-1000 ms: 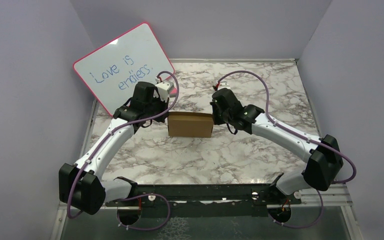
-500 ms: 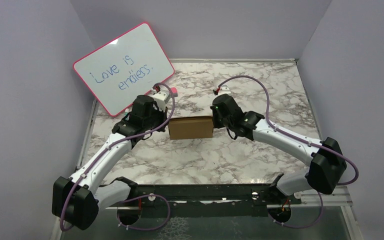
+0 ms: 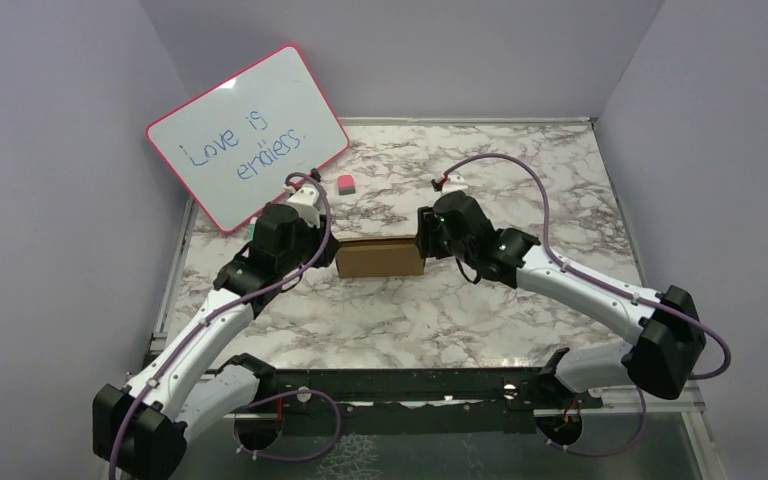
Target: Fold the paper box
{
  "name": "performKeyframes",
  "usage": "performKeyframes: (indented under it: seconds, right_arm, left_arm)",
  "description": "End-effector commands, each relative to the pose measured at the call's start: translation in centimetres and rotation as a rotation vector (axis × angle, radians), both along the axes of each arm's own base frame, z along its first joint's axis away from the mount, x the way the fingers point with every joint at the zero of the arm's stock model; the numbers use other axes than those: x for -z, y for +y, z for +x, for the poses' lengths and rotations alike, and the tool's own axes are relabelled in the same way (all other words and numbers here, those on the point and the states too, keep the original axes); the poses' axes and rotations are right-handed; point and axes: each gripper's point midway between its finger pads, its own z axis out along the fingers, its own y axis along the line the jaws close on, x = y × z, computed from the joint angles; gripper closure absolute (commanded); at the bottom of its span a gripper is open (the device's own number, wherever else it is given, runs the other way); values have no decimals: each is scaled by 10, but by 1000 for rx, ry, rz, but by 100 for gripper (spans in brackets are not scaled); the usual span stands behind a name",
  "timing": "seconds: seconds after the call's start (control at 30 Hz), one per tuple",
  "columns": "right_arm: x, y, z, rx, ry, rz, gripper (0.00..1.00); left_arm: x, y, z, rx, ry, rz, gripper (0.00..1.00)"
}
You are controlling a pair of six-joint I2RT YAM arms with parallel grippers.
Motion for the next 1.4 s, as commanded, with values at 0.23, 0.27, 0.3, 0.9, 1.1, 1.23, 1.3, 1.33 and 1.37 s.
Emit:
performKeyframes:
  seconds: [0.23,0.27,0.3,0.9,1.1,1.23,1.3,1.33,1.37]
  right_arm:
    - [-45,2,-5,78,-13,212,21]
    - [-44,2,-5,88,1,242,20]
    - [-44,2,-6,96,16,274,19]
    - [-17,-12,-3,22,287,811,20]
    - [-7,-9,-6,-20,313,882,25]
    - [-2,-10,-5,-25,328,903,26]
    - [-1,-11,-4,-24,336,923,26]
    - [-1,-11,-4,-28,339,932,27]
    - [-1,-12,-3,-28,340,939,26]
  left_arm:
    - [-33,13,8,-261,-40,-236,34]
    - [-30,12,9,-274,-25,-256,31]
    - [-28,13,9,-289,-10,-273,30]
    - [-19,19,16,-355,83,-733,34]
    - [-10,15,17,-338,119,-778,37]
    - [-4,14,18,-327,130,-801,40]
    - [-1,13,20,-325,139,-803,41]
    - [-1,13,20,-323,141,-802,41]
    - [0,13,21,-320,142,-801,41]
